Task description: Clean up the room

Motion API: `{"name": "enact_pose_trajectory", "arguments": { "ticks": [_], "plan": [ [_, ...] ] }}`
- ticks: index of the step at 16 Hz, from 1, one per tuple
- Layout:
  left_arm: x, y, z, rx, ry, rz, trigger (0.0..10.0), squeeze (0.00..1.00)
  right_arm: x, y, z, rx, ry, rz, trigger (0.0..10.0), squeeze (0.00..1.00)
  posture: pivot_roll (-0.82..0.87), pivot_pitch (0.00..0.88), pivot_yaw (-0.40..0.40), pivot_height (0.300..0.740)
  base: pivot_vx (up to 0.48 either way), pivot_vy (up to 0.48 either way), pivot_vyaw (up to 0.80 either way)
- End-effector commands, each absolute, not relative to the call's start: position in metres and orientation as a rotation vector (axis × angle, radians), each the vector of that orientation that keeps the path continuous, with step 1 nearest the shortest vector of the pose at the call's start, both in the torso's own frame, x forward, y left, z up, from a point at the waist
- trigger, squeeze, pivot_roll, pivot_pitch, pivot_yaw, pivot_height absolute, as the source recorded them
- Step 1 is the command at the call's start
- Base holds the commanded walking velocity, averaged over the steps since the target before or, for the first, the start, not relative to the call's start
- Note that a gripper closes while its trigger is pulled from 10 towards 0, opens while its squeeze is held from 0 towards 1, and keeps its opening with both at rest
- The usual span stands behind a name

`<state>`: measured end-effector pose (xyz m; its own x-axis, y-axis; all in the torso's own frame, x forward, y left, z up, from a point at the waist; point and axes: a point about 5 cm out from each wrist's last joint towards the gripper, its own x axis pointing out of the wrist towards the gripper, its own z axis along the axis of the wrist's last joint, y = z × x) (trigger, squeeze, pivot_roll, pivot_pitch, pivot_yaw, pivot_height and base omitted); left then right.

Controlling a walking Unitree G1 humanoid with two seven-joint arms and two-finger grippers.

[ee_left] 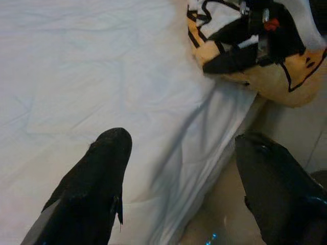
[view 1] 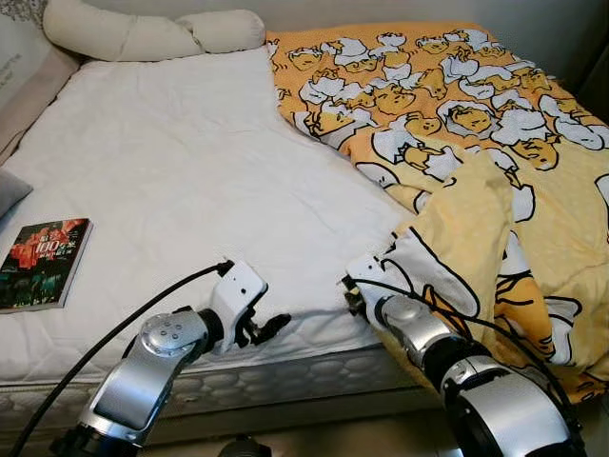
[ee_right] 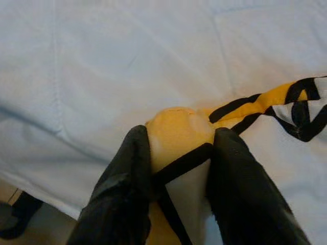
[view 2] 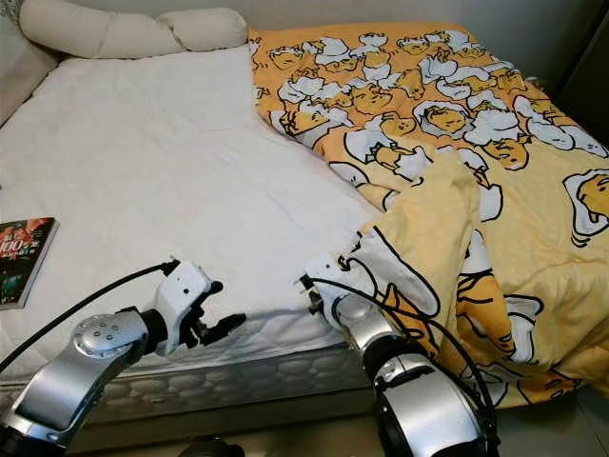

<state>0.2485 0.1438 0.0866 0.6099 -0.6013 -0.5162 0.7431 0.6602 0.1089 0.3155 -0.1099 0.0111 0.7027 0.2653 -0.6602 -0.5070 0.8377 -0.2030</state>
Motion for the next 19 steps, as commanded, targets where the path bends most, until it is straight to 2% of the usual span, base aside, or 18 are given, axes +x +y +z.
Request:
{"name": "enact_pose_trajectory", "arguments": {
  "ticks": [1,7,8,9,11,15,17,18,19],
  "plan": [
    [0.247,0.143,0.089,0.333,0.467,-0.813,10.0,0.0,0.32,-0.109,0.017,-0.385,0.641,0.434,0.0,0.0,0.07,0.035,0.045,0.74,0.0,0.0,0.0],
    [0.25,0.148,0.088,0.354,0.489,-0.826,10.0,0.0,0.319,-0.108,0.016,-0.329,0.646,0.463,0.0,0.0,0.05,0.021,0.04,0.74,0.0,0.0,0.0],
    [0.253,0.151,0.089,0.357,0.488,-0.814,10.0,0.0,0.314,-0.095,0.015,-0.213,0.637,0.6,0.0,0.0,0.05,0.006,0.038,0.74,0.0,0.0,0.0],
    [0.254,0.152,0.089,0.358,0.488,-0.81,10.0,0.0,0.301,-0.084,0.013,-0.161,0.619,0.812,0.0,0.0,0.04,0.0,0.04,0.74,0.0,0.0,0.0],
    [0.254,0.153,0.089,0.359,0.488,-0.81,10.0,0.0,0.288,-0.078,0.012,-0.082,0.597,1.003,0.0,0.0,0.04,0.0,0.042,0.74,0.0,0.0,0.0],
    [0.252,0.154,0.09,0.349,0.506,-0.865,10.0,0.0,0.253,-0.091,0.027,0.116,0.627,1.377,0.0,0.0,0.02,0.0,0.059,0.74,0.0,0.0,0.0],
    [0.252,0.153,0.087,0.354,0.521,-0.892,10.0,0.0,0.234,-0.106,0.026,0.087,0.725,1.512,0.0,0.0,0.01,0.0,0.071,0.74,0.0,0.0,0.0],
    [0.254,0.151,0.087,0.356,0.518,-0.89,10.0,0.0,0.233,-0.11,0.02,0.007,0.731,1.482,0.0,0.0,0.01,0.0,0.071,0.74,0.0,0.0,0.0],
    [0.258,0.149,0.088,0.355,0.508,-0.886,10.0,0.0,0.239,-0.111,0.011,-0.08,0.739,1.36,10.0,0.0,0.0,0.0,0.076,0.74,0.0,0.0,0.0]
  ]
}}
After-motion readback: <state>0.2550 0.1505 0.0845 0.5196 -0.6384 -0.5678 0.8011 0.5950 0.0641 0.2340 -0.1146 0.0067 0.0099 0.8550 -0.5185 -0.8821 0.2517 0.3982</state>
